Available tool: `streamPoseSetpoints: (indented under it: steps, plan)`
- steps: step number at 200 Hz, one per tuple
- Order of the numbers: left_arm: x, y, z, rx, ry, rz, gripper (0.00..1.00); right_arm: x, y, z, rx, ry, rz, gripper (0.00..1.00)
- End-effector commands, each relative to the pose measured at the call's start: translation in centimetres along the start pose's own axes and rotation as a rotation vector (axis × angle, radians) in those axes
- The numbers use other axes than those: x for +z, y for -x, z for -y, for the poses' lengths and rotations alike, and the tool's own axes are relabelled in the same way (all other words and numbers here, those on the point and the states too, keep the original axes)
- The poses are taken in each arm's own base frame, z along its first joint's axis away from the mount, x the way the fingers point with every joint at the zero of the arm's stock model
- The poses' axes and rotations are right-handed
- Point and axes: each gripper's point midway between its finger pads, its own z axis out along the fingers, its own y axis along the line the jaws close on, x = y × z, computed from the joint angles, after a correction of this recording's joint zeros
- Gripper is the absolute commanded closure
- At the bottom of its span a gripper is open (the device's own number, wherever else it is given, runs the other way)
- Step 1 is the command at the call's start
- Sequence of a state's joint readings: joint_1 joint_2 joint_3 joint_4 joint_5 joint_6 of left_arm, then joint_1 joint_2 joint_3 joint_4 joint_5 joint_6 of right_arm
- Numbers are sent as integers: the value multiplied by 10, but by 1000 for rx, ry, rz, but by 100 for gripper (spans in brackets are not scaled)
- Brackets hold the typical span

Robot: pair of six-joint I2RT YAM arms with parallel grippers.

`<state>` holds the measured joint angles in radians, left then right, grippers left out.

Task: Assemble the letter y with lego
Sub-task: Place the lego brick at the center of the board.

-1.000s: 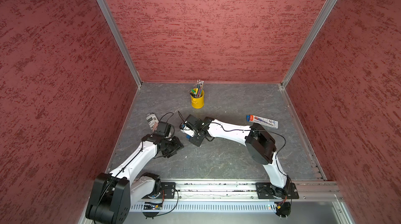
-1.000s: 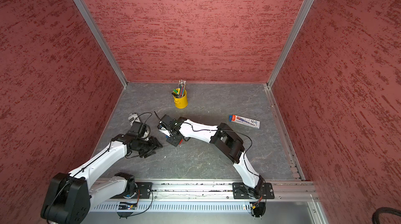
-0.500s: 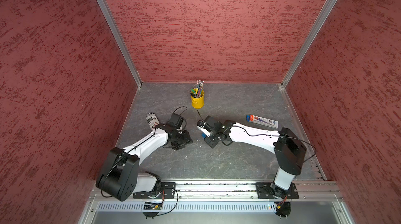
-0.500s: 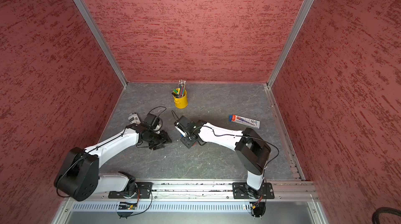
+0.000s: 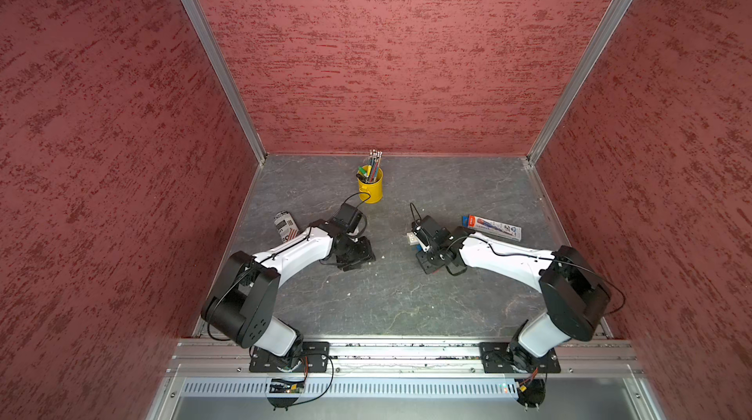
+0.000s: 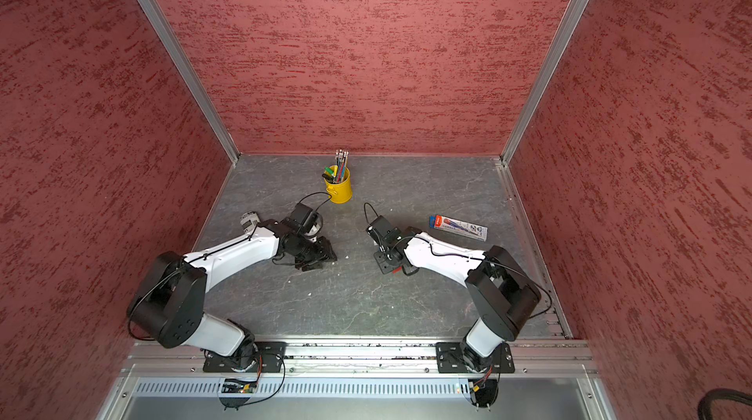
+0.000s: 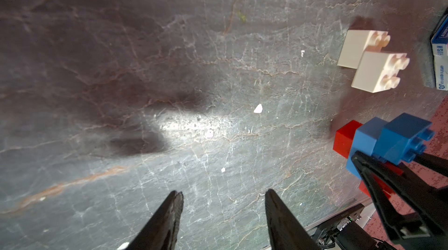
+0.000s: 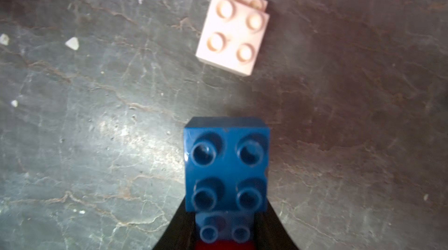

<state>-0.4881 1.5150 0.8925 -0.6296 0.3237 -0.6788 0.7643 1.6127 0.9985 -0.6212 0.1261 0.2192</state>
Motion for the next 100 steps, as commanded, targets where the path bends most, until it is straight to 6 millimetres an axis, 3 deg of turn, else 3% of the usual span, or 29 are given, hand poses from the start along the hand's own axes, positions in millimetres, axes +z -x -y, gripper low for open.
streamPoseSetpoints:
  steps: [1,100]
  plan:
    - [-1,4,2,22,9,15,42,2,4,12,32,-45,22,70]
    - [0,3,-5,18,20,14,42,9,9,12,37,-56,0,48]
